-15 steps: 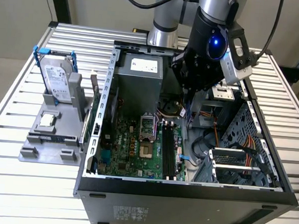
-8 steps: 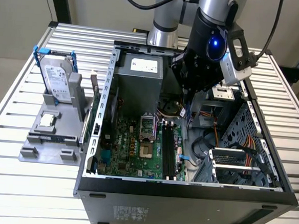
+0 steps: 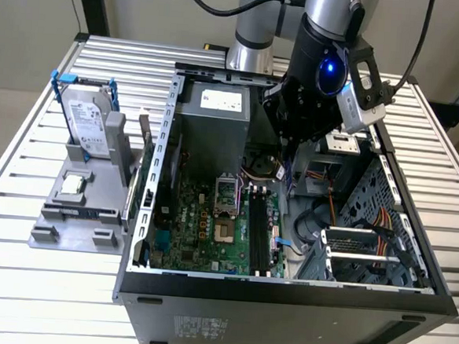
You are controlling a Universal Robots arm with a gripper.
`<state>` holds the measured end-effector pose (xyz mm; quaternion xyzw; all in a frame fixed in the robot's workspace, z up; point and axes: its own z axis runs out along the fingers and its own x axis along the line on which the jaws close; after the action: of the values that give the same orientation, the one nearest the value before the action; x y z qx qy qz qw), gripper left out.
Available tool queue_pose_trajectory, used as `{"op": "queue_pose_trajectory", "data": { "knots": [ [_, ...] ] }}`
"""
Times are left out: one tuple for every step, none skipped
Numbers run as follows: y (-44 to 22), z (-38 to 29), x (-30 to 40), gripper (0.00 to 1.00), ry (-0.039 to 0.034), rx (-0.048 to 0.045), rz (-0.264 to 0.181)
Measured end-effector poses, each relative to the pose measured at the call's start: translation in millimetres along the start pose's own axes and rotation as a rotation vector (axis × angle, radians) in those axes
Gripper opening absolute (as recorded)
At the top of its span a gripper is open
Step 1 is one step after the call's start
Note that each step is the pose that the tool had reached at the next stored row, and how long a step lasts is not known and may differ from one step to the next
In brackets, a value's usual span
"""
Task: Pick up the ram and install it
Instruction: 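Insert the ram into the slot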
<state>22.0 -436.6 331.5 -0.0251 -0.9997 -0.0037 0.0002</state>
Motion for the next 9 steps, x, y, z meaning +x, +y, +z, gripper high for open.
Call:
{"op": "queue_pose_trajectory", "data": {
  "knots": [
    [0.0, 0.2, 0.0, 0.0, 0.0, 0.0001, 0.0],
    [0.0, 0.4, 0.0, 0.0, 0.0, 0.0, 0.0],
    [0.0, 0.7, 0.1, 0.0, 0.0, -0.0001, 0.0],
    [0.0, 1.0, 0.1, 0.0, 0.0, 0.0, 0.0],
    [0.0, 1.3, 0.1, 0.0, 0.0, 0.0, 0.0],
    [0.0, 1.6, 0.1, 0.0, 0.0, 0.0001, 0.0],
    [0.0, 1.8, 0.0, 0.0, 0.0, 0.0001, 0.0],
    [0.0, 2.1, 0.0, 0.0, 0.0, 0.0001, 0.0],
    [0.0, 2.4, 0.0, 0.0, 0.0, 0.0, 0.0]
  ]
}}
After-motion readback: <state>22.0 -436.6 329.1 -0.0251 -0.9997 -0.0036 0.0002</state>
